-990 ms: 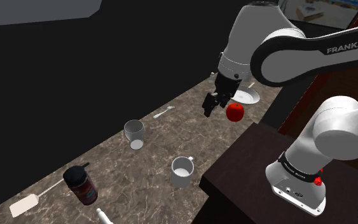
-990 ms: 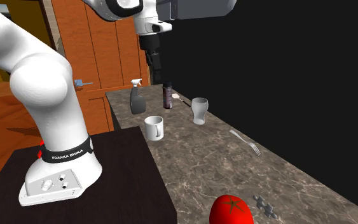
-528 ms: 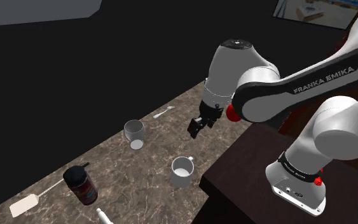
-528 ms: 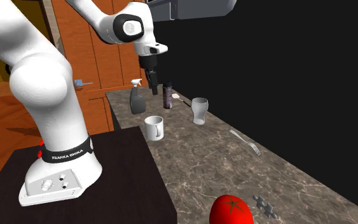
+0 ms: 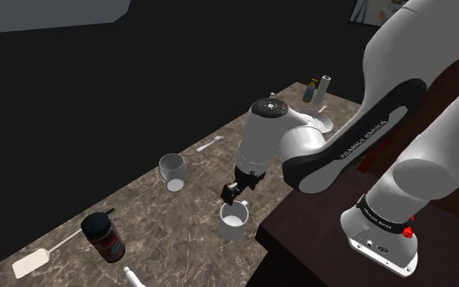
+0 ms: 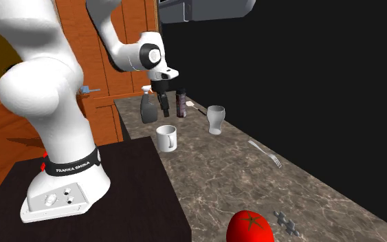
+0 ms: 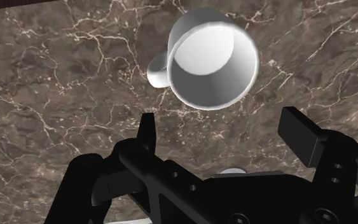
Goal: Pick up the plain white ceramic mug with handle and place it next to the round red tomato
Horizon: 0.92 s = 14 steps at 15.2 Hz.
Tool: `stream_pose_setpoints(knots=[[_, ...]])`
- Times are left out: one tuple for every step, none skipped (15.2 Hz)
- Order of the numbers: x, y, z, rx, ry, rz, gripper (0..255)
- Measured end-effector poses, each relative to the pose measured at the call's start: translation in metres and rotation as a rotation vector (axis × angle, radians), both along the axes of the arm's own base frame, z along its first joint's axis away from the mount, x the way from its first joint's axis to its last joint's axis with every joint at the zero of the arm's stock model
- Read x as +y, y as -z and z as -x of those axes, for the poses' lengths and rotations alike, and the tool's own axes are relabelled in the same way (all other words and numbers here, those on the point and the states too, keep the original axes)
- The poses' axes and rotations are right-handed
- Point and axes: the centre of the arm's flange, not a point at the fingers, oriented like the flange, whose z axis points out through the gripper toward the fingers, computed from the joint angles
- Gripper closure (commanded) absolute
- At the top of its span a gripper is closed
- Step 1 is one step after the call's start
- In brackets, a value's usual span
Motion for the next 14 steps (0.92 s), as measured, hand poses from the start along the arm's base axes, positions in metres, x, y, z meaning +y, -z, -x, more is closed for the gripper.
stream_pose_setpoints(knots=[[0.006, 0.012, -0.004, 0.008, 0.015, -0.009, 0], [0.015, 0.022, -0.003, 0.004, 0.008, -0.002, 0], [0.022, 0.033, -0.001, 0.003, 0.006, -0.001, 0], [0.03, 0.043, -0.004, 0.001, 0.007, 0.0, 0], [0.037, 0.056, -0.005, 0.0, 0.007, 0.002, 0], [0.044, 0.067, -0.006, -0.002, 0.008, 0.004, 0], [0.05, 0.075, -0.006, -0.003, 0.009, 0.005, 0], [0.056, 0.082, -0.007, -0.004, 0.01, 0.007, 0], [0.057, 0.088, -0.007, -0.004, 0.01, 0.008, 0], [0.058, 0.093, -0.008, -0.005, 0.01, 0.009, 0], [0.061, 0.098, -0.007, -0.005, 0.01, 0.009, 0], [0.061, 0.102, -0.008, -0.005, 0.01, 0.009, 0], [0.061, 0.108, -0.007, -0.005, 0.011, 0.009, 0], [0.06, 0.113, -0.009, -0.005, 0.011, 0.009, 0]])
